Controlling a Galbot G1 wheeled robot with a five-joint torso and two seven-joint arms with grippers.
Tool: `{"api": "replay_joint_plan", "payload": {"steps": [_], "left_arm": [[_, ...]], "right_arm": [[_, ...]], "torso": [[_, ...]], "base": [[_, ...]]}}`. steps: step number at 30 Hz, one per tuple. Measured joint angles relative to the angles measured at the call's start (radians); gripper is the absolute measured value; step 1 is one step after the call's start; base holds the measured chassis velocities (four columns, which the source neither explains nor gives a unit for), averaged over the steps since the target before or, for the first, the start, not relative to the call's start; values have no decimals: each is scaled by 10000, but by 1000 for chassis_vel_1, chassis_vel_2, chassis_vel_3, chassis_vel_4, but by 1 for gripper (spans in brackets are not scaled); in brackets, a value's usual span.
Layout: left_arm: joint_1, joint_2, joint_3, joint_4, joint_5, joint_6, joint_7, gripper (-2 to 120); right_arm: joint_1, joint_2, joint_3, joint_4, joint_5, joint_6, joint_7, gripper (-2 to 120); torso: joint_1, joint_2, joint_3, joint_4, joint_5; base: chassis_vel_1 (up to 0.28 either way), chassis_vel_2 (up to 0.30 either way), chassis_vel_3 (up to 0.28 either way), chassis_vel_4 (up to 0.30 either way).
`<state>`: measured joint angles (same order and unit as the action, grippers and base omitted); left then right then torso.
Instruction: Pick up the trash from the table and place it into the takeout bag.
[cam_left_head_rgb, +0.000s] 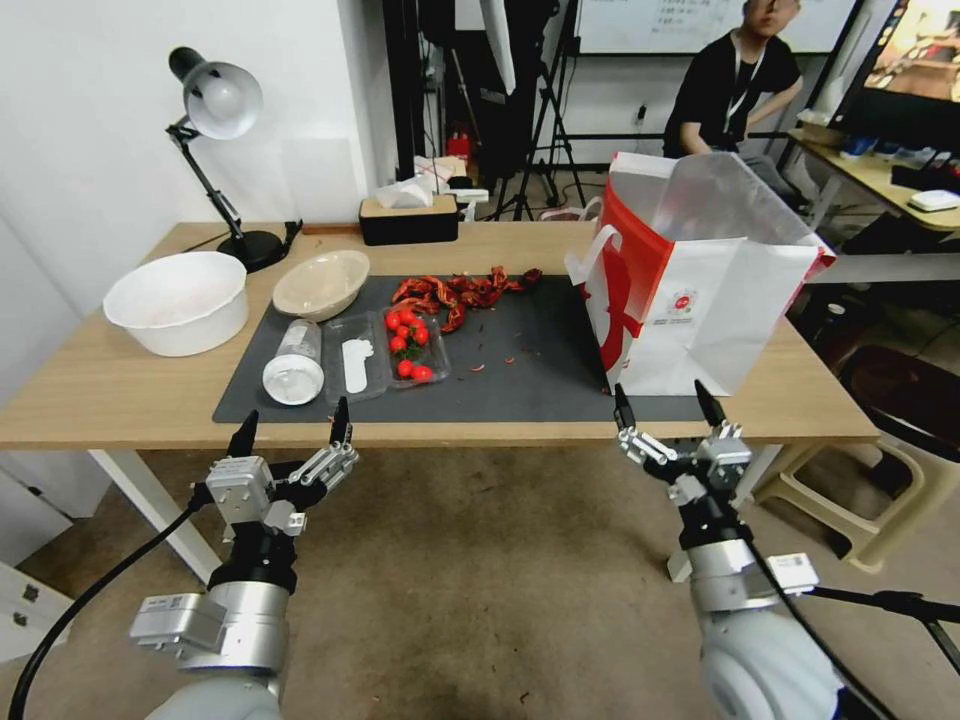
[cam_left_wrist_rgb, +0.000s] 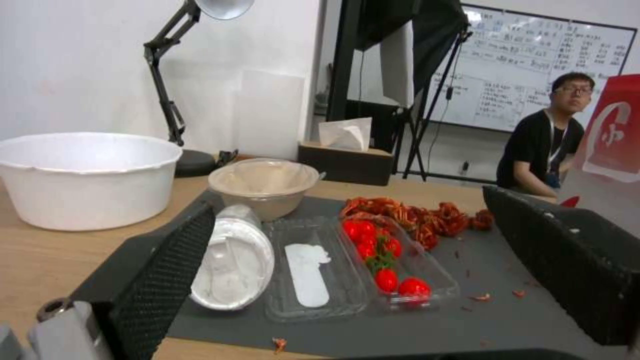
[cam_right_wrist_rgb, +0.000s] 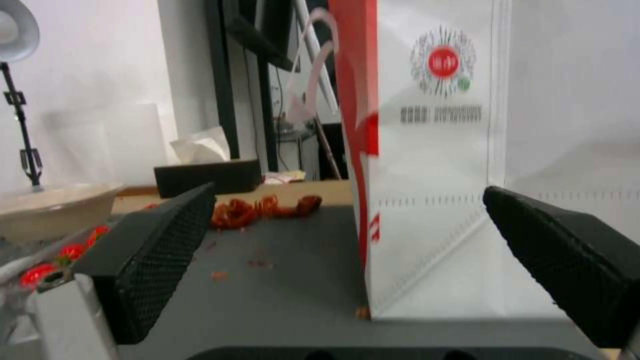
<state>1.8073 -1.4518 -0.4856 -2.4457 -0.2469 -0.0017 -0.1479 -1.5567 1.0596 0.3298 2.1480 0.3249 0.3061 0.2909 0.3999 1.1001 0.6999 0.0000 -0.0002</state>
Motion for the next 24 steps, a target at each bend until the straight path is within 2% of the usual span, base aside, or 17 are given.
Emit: {"api": "replay_joint_plan", "payload": {"steps": [14,19,24], "left_arm": [[-9,43,-1,25,-11,25,13,100],[-14,46,-4,123,11,19,-43,100],[-83,50,38,233,83,13,-60,100]], "right_arm": [[-154,477,-307,-489,-261,144,194,100],[-390,486,-309,-488,-34,-314,398,100],[-515,476,-299,-586,47,-371,315,100]], "torso": [[0,0,1,1,3],[0,-1,1,0,0],[0,0,1,0,1]], "base": [[0,0,0,0],[0,0,0,0],[0,0,0,0]]}}
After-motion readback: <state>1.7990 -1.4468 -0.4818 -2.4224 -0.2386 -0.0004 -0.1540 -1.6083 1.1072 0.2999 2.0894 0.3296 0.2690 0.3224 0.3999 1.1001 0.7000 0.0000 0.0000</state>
